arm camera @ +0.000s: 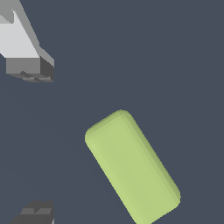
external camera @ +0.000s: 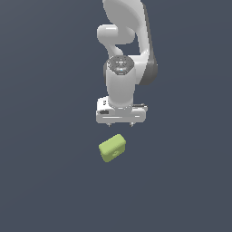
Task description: Pick up the object and move it to a goal position.
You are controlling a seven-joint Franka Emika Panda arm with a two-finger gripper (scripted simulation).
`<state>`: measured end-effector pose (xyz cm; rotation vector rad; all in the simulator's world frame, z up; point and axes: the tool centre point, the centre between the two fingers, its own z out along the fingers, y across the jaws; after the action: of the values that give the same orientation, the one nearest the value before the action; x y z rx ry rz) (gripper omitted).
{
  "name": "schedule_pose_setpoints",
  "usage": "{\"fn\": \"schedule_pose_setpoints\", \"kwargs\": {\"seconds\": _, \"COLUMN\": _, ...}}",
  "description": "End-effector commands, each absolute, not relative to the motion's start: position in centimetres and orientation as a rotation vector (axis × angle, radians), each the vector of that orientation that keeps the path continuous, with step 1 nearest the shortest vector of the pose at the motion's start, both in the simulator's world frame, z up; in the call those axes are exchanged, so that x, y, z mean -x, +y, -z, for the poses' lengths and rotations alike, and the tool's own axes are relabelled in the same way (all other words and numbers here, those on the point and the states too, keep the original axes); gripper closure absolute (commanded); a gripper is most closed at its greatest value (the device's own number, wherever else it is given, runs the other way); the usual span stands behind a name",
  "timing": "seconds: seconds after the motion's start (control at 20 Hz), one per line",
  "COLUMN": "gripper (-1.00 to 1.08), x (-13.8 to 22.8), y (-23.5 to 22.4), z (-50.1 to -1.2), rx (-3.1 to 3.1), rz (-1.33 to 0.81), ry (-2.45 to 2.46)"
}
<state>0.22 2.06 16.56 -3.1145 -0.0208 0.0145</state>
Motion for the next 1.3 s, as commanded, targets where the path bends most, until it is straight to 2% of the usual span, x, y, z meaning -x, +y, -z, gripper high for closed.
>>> {"fn": "schedule_pose_setpoints", "kwargs": {"seconds": 0.0, "gripper": -0.92, "x": -0.2, "y": 2.1, "z": -16.6, "rx": 3.114, "rz": -0.014, "ry": -0.021}}
{"fn": "schedule_pose_setpoints", "kwargs": {"seconds": 0.75, "gripper": -0.92, "x": -1.3, "y": 3.2, "z": -17.9, "rx": 3.127, "rz": 0.046, "ry": -0.019}}
{"fn": "schedule_pose_setpoints", "kwargs": {"seconds": 1.25, "gripper": -0.92, "x": -2.1, "y": 2.6, "z": -17.6, "rx": 3.12, "rz": 0.038, "ry": 0.176}}
